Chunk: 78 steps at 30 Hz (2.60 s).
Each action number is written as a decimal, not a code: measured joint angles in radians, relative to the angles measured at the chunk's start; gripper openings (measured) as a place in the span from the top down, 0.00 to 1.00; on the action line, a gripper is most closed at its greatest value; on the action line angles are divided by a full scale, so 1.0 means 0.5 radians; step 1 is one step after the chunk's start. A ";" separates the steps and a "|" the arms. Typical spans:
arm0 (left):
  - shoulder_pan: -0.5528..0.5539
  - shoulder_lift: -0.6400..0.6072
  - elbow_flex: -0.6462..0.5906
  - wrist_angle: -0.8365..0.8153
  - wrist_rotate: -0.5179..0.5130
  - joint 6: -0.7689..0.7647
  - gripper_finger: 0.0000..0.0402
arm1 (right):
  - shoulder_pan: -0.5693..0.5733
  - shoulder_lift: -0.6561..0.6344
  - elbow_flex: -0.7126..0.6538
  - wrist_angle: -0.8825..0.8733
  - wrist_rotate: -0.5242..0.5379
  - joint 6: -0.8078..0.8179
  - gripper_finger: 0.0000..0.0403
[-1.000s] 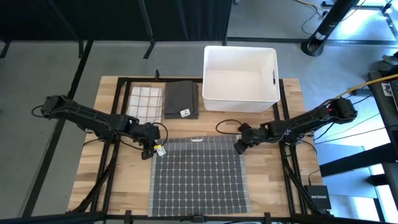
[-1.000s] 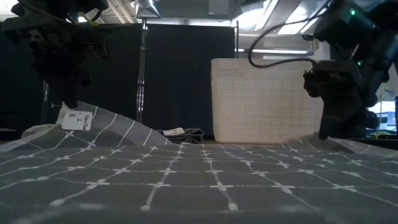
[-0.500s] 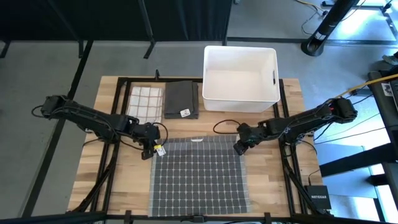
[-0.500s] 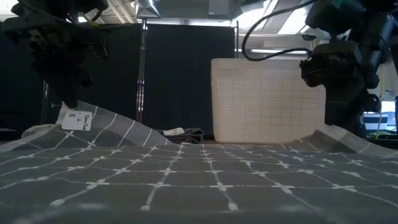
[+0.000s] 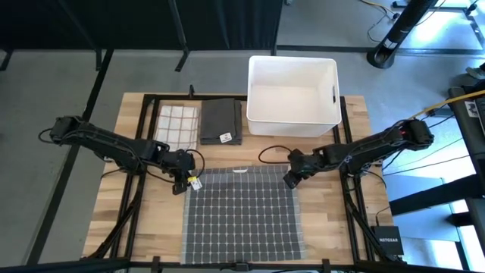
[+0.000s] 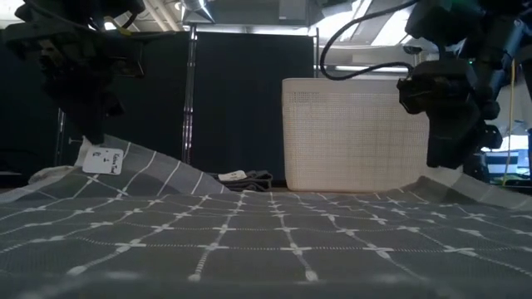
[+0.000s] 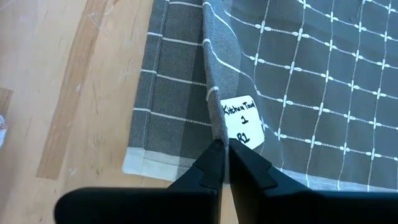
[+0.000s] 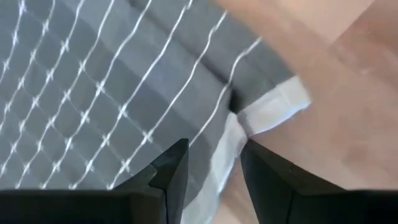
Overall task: Fold towel
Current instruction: Fold the grey patterned towel
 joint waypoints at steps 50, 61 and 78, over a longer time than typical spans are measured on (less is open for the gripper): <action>-0.184 -0.005 0.157 -0.349 -0.623 -0.446 0.97 | 0.282 0.108 0.381 -0.488 0.723 -0.320 0.97; -0.219 -0.005 0.122 -0.559 -0.978 -0.648 0.97 | 0.313 0.206 0.380 -0.581 1.140 -0.265 0.99; -0.044 -0.004 -0.023 -0.400 -1.303 -0.502 0.97 | 0.110 0.468 0.381 -0.544 1.438 -0.376 0.96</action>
